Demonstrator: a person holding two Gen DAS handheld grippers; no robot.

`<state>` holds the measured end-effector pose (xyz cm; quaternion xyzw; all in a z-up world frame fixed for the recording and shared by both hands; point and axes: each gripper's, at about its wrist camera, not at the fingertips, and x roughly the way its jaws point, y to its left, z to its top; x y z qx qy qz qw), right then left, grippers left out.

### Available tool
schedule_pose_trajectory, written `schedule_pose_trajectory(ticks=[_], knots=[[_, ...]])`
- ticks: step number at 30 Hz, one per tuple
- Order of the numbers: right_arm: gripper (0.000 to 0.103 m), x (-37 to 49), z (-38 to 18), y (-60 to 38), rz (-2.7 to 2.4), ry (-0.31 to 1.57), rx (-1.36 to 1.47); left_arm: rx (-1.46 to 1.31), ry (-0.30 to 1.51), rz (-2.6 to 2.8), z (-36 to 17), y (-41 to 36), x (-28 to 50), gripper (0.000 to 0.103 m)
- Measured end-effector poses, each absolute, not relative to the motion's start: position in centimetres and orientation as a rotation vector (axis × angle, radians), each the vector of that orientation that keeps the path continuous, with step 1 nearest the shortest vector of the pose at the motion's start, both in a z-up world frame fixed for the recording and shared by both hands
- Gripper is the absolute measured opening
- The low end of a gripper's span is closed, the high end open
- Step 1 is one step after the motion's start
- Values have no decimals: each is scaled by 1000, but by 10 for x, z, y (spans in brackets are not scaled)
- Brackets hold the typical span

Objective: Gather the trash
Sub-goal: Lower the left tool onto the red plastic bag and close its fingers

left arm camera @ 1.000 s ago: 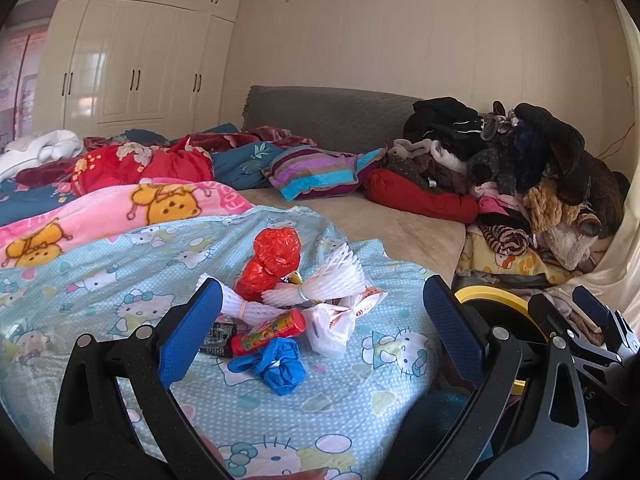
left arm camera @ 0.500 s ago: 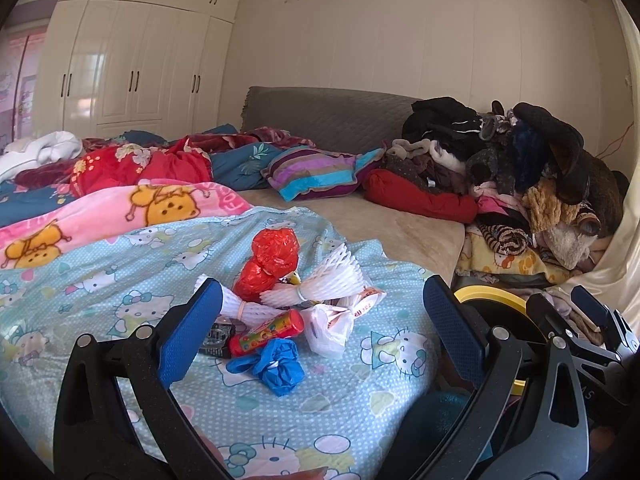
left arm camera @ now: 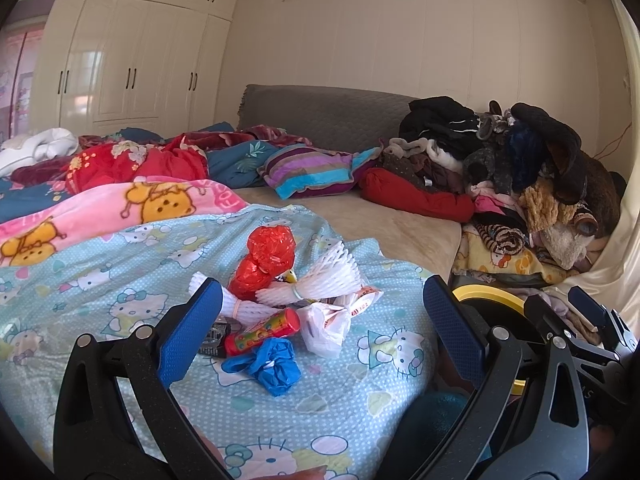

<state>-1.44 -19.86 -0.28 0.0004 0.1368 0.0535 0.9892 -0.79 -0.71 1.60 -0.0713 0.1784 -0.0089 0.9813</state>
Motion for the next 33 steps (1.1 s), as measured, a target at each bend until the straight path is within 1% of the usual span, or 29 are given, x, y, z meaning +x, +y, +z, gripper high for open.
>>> schedule_pose_trajectory(ticks=[8,19,29,33], knots=[[97,-5,-1,-183,240,296,-25,-194,376,8,6,15,2,92],[97,38,3,-137,412,394,-17,-235,377,67,2,62,20,92],[97,90,-7,-126,423,507,29,-292,376,80,6,100,61,92],[95,112,-13,-126,416,544,54,-299,422,54,2,103,85,92]])
